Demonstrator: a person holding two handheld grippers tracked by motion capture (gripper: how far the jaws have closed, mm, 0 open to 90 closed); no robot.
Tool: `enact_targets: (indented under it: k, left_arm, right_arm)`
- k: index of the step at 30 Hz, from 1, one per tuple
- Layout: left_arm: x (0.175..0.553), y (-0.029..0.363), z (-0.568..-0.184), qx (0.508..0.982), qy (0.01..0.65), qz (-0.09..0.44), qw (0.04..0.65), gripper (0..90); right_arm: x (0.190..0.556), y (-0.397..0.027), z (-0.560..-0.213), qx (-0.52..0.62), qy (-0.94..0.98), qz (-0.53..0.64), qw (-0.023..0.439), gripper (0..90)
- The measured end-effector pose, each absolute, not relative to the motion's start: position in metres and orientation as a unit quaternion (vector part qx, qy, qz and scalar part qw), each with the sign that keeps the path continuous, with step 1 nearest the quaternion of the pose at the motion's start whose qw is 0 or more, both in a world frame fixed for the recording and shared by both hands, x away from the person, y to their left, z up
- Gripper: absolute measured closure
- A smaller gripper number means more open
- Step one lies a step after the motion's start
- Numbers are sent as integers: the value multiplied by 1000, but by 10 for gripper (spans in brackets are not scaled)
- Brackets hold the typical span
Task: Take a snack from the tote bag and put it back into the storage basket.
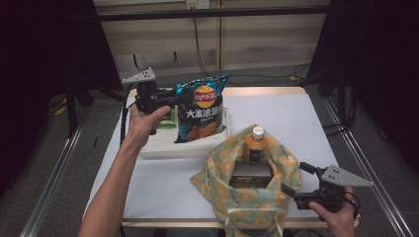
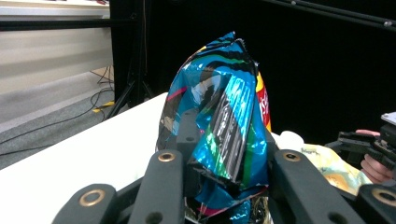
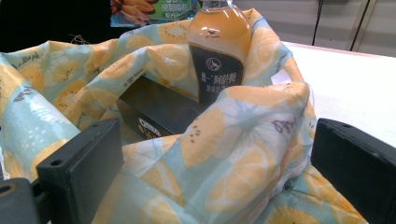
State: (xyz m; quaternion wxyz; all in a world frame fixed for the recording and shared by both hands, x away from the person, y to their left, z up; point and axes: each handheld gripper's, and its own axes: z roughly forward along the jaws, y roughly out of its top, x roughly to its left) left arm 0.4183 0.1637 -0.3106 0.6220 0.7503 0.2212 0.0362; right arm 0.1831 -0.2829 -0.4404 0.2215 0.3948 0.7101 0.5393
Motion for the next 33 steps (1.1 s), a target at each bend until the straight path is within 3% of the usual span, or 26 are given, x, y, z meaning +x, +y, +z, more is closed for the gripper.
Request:
enact_targets:
  k: [16, 33]
  left_arm:
    - [441, 163, -330, 761, 242, 40, 601, 729]
    - [476, 151, -347, 770, 256, 40, 584, 728]
  right_arm:
    - [181, -285, -439, 392, 702, 556, 209, 0]
    - [179, -282, -441, 380, 686, 574, 235, 0]
